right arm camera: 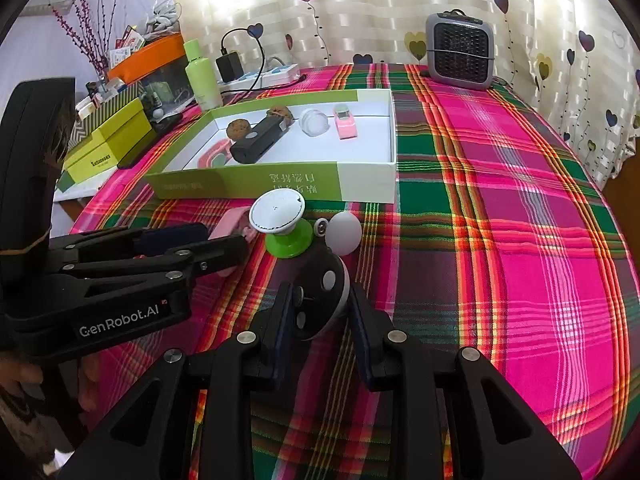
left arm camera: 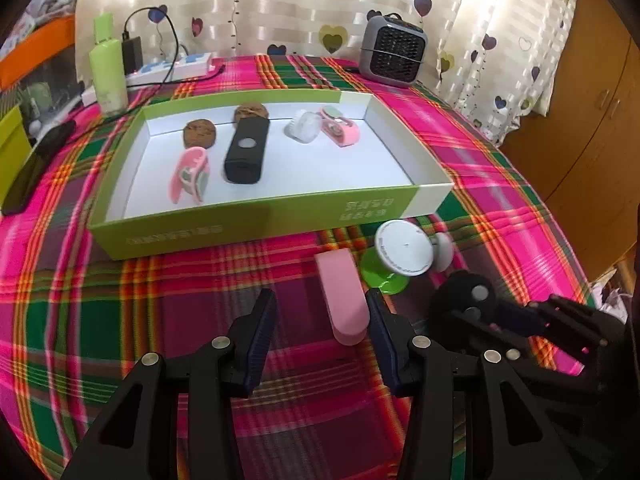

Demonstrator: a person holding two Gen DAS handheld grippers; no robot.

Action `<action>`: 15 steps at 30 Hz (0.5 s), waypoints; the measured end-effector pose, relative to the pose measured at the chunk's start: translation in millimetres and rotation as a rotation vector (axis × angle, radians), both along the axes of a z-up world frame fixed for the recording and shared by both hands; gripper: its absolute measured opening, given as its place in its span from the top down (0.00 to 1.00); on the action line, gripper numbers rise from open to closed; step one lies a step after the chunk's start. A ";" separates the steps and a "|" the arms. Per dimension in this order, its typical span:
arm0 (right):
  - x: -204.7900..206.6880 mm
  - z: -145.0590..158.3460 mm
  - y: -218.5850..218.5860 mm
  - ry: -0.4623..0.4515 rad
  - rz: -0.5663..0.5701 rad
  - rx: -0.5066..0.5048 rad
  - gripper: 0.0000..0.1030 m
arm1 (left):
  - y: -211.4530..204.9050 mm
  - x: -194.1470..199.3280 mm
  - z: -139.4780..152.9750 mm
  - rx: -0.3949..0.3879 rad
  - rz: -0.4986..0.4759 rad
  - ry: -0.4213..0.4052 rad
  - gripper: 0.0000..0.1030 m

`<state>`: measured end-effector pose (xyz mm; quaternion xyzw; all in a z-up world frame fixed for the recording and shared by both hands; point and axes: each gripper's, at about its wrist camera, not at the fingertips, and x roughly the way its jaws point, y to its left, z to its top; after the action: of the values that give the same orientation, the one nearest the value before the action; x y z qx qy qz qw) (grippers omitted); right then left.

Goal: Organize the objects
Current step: 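Grasp the pink cylinder with the left gripper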

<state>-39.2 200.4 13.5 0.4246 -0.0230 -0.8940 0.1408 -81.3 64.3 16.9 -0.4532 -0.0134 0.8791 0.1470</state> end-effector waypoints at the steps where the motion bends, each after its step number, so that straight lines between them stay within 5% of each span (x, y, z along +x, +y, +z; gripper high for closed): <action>1: -0.3 -0.2 0.0 0.000 0.000 -0.001 0.72 | -2.1 0.4 0.5 -0.002 0.001 0.001 0.57; 15: -1.4 -0.5 0.1 -0.002 0.000 -0.004 0.72 | 2.6 -6.1 -0.5 -0.018 -0.033 0.017 0.57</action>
<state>-40.6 200.5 12.9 0.4252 -0.0248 -0.8937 0.1415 -87.4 67.0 16.4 -0.4470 0.0031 0.8806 0.1574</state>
